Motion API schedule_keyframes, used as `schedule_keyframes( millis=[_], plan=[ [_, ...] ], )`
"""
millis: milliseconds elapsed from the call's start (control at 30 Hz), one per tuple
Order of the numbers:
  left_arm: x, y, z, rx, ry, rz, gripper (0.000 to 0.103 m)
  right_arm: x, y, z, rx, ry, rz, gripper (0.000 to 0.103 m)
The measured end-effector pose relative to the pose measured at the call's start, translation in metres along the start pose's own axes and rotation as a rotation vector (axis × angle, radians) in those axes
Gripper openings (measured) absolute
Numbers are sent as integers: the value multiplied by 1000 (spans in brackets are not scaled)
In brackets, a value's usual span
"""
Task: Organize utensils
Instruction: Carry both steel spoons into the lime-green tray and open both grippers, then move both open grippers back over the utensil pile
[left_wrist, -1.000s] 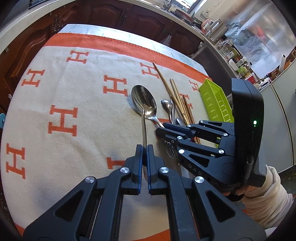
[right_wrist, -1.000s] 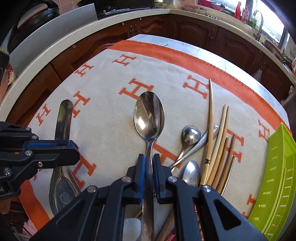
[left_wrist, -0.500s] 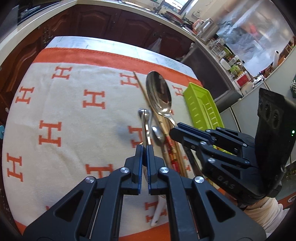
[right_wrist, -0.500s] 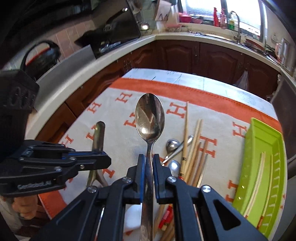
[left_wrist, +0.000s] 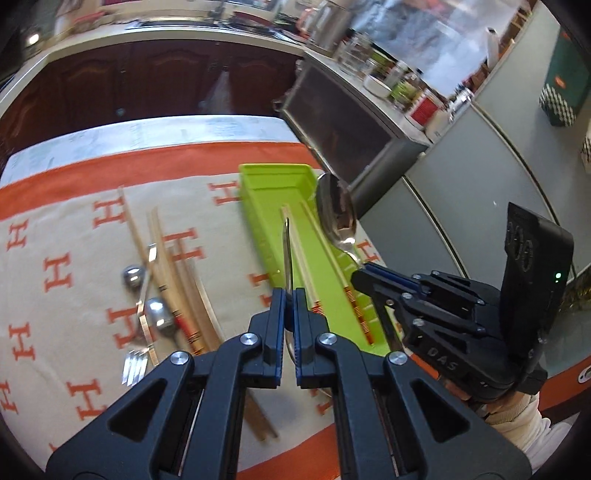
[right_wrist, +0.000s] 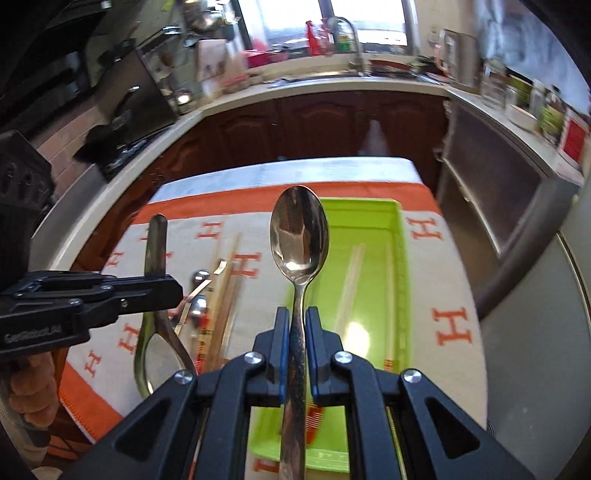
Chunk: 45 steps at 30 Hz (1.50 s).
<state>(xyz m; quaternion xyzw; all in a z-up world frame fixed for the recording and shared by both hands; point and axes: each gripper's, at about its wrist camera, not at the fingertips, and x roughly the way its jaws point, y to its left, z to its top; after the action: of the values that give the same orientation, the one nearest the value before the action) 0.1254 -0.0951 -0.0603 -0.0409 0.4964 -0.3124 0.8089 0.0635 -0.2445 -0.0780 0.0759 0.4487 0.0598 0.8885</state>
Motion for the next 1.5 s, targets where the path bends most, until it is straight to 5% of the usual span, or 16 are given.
schedule_keyframes(
  millis=[267, 700, 1033, 1133, 1200, 1267, 1500],
  plan=[
    [80, -57, 5, 115, 121, 81, 2, 34, -44, -18, 126, 75, 9, 8],
    [131, -54, -1, 159, 192, 156, 3, 53, -59, -17, 149, 101, 9, 9],
    [128, -41, 0, 86, 218, 151, 13, 40, -57, -17, 177, 85, 27, 9],
    [117, -44, -1, 86, 200, 147, 22, 32, -54, -18, 175, 73, 31, 9],
    [107, -49, -1, 96, 171, 186, 40, 28, -53, -18, 174, 67, 29, 9],
    [97, -51, -2, 102, 142, 211, 47, 24, -52, -20, 173, 66, 33, 9],
    [72, -43, -7, 68, 113, 285, 49, 13, -46, -26, 172, 67, 33, 9]
  ],
)
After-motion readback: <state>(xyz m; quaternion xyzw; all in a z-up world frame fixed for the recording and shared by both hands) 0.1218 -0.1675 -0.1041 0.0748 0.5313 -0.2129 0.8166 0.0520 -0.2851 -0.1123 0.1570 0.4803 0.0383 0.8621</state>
